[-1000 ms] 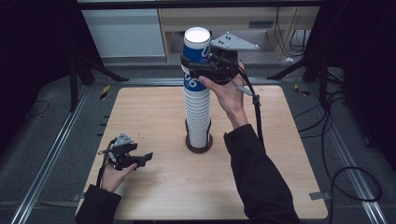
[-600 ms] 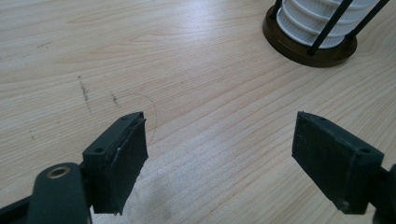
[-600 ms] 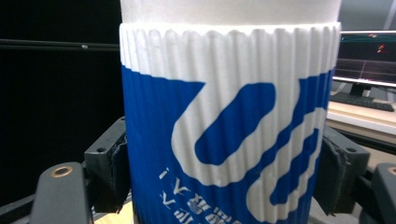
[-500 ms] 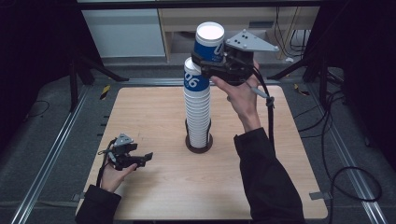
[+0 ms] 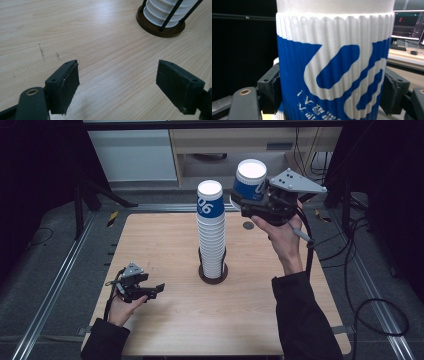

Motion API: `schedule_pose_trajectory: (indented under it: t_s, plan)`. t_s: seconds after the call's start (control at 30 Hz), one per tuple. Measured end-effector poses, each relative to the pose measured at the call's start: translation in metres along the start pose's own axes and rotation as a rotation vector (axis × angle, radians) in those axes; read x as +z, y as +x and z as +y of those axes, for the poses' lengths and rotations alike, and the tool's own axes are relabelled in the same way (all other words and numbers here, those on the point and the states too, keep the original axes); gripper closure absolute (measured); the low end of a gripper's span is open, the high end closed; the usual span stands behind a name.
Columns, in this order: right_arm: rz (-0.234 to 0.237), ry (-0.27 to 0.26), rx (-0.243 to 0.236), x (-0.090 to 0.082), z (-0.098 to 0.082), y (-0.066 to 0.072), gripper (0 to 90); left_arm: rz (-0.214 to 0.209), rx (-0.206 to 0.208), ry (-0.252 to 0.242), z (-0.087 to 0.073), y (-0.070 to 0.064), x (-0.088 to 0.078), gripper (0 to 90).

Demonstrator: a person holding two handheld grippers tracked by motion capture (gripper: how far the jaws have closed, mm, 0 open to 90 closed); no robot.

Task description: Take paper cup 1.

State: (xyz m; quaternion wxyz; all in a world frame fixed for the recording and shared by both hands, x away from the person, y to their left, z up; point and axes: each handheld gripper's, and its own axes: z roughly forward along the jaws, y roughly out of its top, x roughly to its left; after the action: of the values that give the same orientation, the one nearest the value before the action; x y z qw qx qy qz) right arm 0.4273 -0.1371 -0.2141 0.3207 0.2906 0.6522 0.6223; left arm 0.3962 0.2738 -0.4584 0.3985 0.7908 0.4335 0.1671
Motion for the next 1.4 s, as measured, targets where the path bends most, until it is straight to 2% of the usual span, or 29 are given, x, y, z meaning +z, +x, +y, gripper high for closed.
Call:
schedule_pose_trajectory:
  t_s: [0.1, 0.4, 0.6, 0.83, 1.4]
  plan:
    - [-0.005, 0.024, 0.010, -0.010, -0.016, -0.005, 21.6, -0.004, 0.004, 0.002, 0.000, -0.001, 0.000, 18.0]
    - [-0.006, 0.067, 0.023, -0.025, -0.041, -0.015, 21.6, -0.011, 0.012, 0.008, 0.001, -0.004, 0.001, 18.0]
    - [0.010, 0.098, 0.021, -0.032, -0.059, -0.014, 21.6, -0.017, 0.012, 0.004, 0.001, -0.006, 0.001, 18.0]
    - [0.027, 0.132, 0.046, -0.040, -0.084, -0.016, 21.6, -0.022, 0.019, 0.010, 0.001, -0.008, 0.002, 18.0]
    - [0.062, 0.206, 0.052, -0.048, -0.128, -0.011, 21.6, -0.039, 0.030, 0.013, 0.002, -0.011, 0.003, 18.0]
